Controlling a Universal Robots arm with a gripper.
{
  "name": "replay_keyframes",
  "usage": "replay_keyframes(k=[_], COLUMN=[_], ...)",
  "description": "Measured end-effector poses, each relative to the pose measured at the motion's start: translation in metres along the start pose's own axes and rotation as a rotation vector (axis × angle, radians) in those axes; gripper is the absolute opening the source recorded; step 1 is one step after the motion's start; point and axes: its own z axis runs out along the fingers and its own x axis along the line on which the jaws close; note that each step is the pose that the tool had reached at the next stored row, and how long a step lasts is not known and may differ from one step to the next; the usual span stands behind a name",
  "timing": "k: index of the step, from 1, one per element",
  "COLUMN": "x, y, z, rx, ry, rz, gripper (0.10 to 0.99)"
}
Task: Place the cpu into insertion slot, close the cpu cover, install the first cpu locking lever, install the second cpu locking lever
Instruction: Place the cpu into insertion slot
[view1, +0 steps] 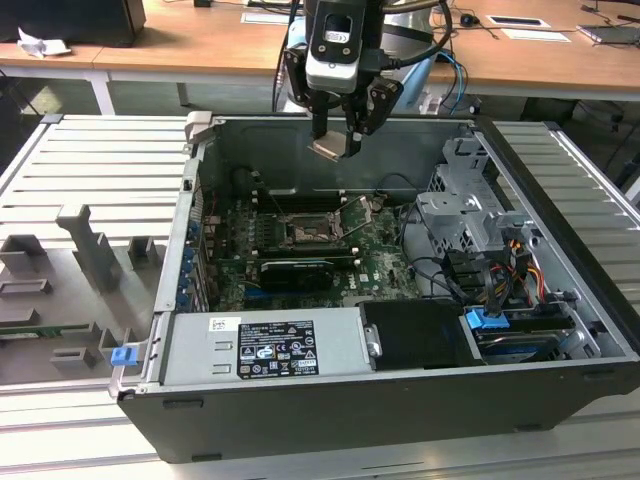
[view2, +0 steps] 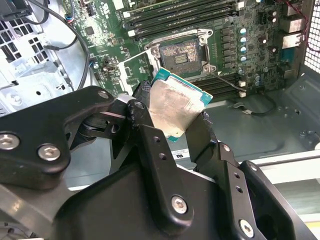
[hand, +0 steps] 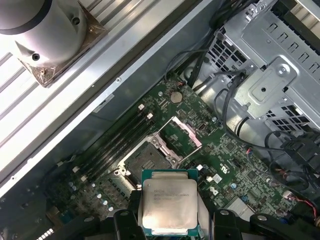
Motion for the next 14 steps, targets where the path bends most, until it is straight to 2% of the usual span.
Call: replay_keyframes(k=[14], x=[0.0000], y=[0.0000], z=[0.0004], rx=[-0.001], ry=[-0.0044], rz=[0.050], gripper=[0.529])
